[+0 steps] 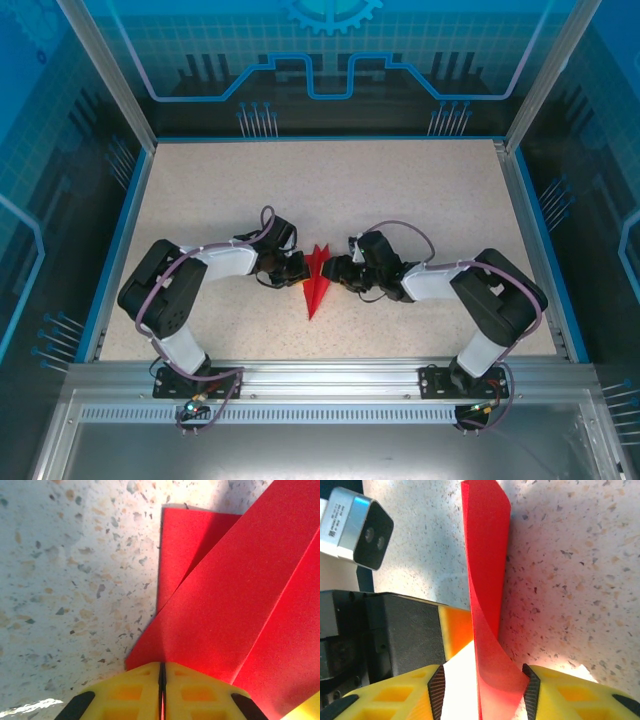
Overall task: Fold a paper plane with a square sheet of paper (pick it up from the middle)
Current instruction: Turn over the paper at the center of the table.
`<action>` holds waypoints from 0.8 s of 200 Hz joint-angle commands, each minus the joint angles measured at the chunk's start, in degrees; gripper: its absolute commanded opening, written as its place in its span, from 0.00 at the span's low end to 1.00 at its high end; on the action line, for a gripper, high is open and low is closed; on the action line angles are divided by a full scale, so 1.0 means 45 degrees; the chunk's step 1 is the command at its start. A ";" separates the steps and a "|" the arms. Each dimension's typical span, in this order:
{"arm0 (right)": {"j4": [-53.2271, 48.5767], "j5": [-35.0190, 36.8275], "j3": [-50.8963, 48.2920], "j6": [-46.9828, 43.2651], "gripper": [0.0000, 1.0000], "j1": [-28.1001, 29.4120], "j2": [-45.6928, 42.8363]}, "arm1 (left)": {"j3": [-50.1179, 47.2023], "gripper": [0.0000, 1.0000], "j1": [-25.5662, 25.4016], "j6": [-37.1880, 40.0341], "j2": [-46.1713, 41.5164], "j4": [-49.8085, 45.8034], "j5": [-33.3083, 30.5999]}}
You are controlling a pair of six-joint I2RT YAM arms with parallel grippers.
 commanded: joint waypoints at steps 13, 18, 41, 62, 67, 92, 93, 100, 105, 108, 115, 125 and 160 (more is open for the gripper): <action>0.1190 0.0294 -0.0507 0.0543 0.48 0.0028 0.0022 | 0.0018 0.11 0.0107 -0.0010 -0.0210 -0.0450 -0.0189; 0.1061 0.0480 -0.0565 0.0476 0.49 0.0039 -0.0118 | 0.0024 0.11 0.0095 -0.0014 -0.0216 -0.0477 -0.0182; -0.0204 0.0257 -0.0020 -0.0154 0.49 0.0068 -0.0027 | -0.0011 0.11 0.0097 -0.0029 -0.0215 -0.0375 -0.0155; 0.0182 -0.0067 0.0181 -0.0103 0.48 0.0237 0.0534 | 0.0020 0.11 0.0092 -0.0045 -0.0210 -0.0202 0.0063; 0.0167 -0.0004 0.0198 -0.0093 0.48 0.0271 0.0601 | 0.0004 0.11 0.0097 -0.0076 -0.0228 -0.0134 0.0106; 0.0211 0.0085 0.0162 -0.0237 0.47 0.0312 0.0547 | -0.0164 0.13 0.0094 -0.0102 -0.0487 0.0315 0.0452; 0.0195 0.0097 0.0162 -0.0243 0.47 0.0312 0.0521 | -0.0160 0.13 0.0093 -0.0104 -0.0485 0.0323 0.0469; 0.0037 0.0215 0.0163 -0.0297 0.47 0.0303 0.0379 | -0.0183 0.13 0.0092 -0.0092 -0.0565 0.0381 0.0503; -0.0051 0.0317 0.0117 -0.0327 0.47 0.0302 0.0258 | -0.0213 0.14 0.0092 -0.0085 -0.0613 0.0414 0.0540; -0.0053 0.0392 0.0063 -0.0327 0.48 0.0293 0.0185 | -0.0214 0.14 0.0104 -0.0077 -0.0634 0.0437 0.0544; 0.0018 0.0490 -0.0046 -0.0313 0.48 0.0268 0.0018 | -0.0218 0.14 0.0110 -0.0069 -0.0691 0.0442 0.0551; -0.0005 0.0512 -0.0131 -0.0307 0.48 0.0254 -0.0137 | -0.0214 0.15 0.0096 -0.0056 -0.0751 0.0459 0.0582; -0.0213 0.0283 0.0274 -0.0396 0.45 0.0336 0.0386 | -0.0290 0.17 0.0099 -0.0018 -0.1044 0.0581 0.0525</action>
